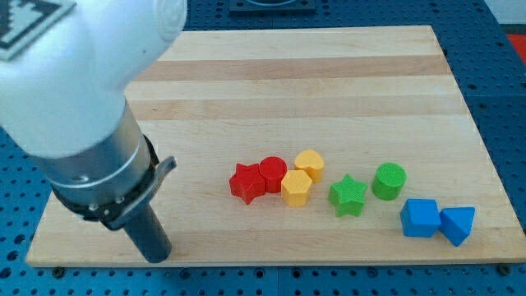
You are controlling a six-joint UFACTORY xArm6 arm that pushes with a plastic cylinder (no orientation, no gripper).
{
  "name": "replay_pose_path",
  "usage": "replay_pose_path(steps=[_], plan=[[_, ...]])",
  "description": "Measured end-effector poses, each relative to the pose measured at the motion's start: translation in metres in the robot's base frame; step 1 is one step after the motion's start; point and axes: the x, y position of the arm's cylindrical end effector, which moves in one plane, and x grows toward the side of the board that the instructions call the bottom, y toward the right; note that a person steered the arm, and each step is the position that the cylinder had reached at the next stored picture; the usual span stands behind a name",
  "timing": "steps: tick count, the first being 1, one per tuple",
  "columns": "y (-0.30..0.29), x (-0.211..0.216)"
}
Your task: Point your arm towards the bottom side of the green star
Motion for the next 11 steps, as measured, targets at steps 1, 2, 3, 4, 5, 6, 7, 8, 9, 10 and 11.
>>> replay_pose_path(steps=[1, 2, 3, 4, 5, 6, 7, 8, 9, 10, 11], plan=[[0.0, 0.0], [0.012, 0.0], [0.075, 0.0], [0.097, 0.0], [0.119, 0.0], [0.153, 0.0], [0.158, 0.0], [0.17, -0.005], [0.209, -0.024], [0.209, -0.024], [0.213, -0.051]])
